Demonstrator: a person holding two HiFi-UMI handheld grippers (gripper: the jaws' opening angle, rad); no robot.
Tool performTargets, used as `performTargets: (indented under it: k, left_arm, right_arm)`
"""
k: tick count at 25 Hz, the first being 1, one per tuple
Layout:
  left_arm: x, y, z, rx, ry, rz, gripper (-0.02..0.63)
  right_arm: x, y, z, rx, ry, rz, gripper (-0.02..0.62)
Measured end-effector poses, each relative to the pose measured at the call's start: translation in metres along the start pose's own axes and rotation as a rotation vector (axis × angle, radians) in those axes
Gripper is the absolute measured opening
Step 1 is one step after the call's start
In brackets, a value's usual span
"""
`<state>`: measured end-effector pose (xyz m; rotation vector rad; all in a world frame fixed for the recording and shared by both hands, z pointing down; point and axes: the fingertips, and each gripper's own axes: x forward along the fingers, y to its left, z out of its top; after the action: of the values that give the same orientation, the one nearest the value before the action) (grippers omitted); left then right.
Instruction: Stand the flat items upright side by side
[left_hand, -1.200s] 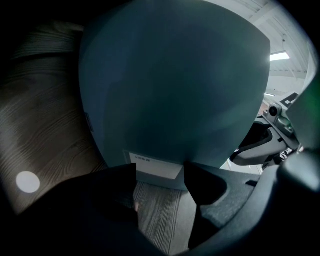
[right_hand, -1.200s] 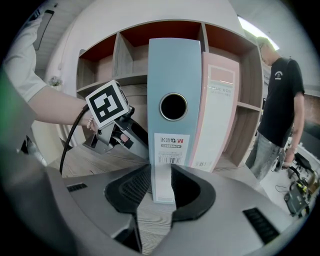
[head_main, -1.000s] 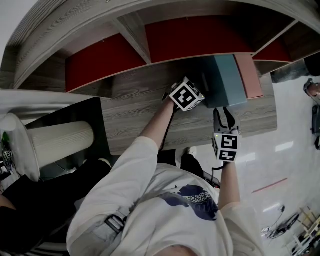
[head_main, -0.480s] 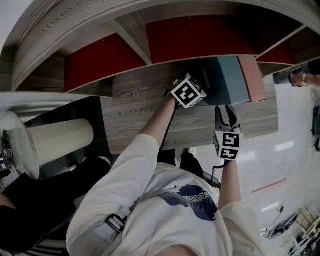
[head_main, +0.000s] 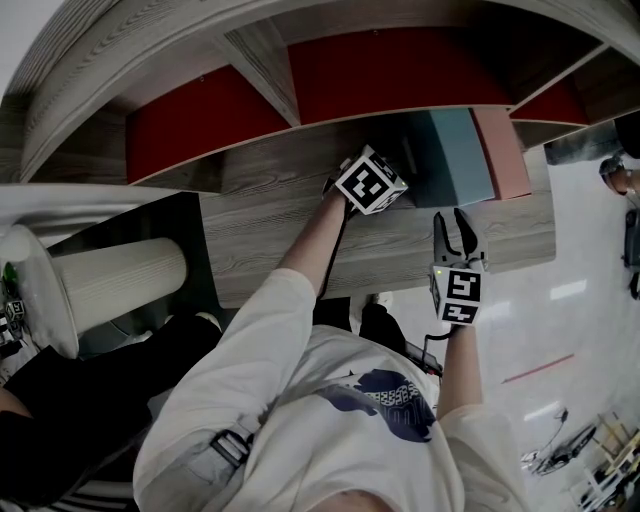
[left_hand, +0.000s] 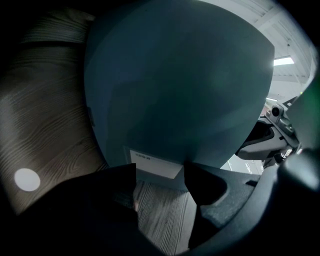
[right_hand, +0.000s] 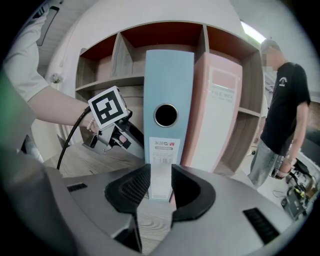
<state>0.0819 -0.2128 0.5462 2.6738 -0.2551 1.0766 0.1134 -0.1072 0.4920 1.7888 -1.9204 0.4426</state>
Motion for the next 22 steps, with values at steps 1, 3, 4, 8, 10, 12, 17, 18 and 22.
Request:
performTargets:
  k: [1, 3, 4, 8, 10, 12, 17, 18, 22]
  left_arm:
    - [-0.001, 0.0, -0.001, -0.004, -0.001, 0.002, 0.287]
    - [-0.004, -0.001, -0.002, -0.011, -0.007, 0.004, 0.287]
    - [-0.007, -0.001, -0.003, -0.014, -0.011, 0.004, 0.287]
    - [-0.02, -0.007, -0.006, -0.021, -0.032, 0.009, 0.287]
    - [-0.029, -0.019, -0.005, -0.024, -0.058, 0.009, 0.287]
    - [-0.037, -0.038, -0.002, -0.022, -0.09, 0.011, 0.287]
    - [-0.035, -0.084, 0.006, -0.024, -0.158, 0.063, 0.287]
    - [-0.034, -0.089, 0.008, -0.036, -0.177, 0.089, 0.287]
    - [-0.031, -0.094, 0.016, -0.077, -0.235, 0.215, 0.287]
  right_arm:
    - [-0.003, -0.005, -0.003, 0.005, 0.006, -0.013, 0.126]
    - [-0.007, -0.018, -0.011, 0.017, 0.021, -0.044, 0.126]
    - [-0.009, -0.026, -0.015, 0.019, 0.028, -0.061, 0.126]
    - [-0.009, -0.058, -0.025, -0.009, 0.052, -0.118, 0.123]
    - [-0.006, -0.07, -0.026, -0.044, 0.06, -0.126, 0.121]
    - [-0.003, -0.079, -0.027, -0.082, 0.063, -0.122, 0.121]
    - [0.0, -0.089, -0.026, -0.113, 0.048, -0.078, 0.121]
    - [0.001, -0.09, -0.025, -0.118, 0.042, -0.06, 0.121]
    - [0.005, -0.091, -0.022, -0.147, 0.009, 0.016, 0.121]
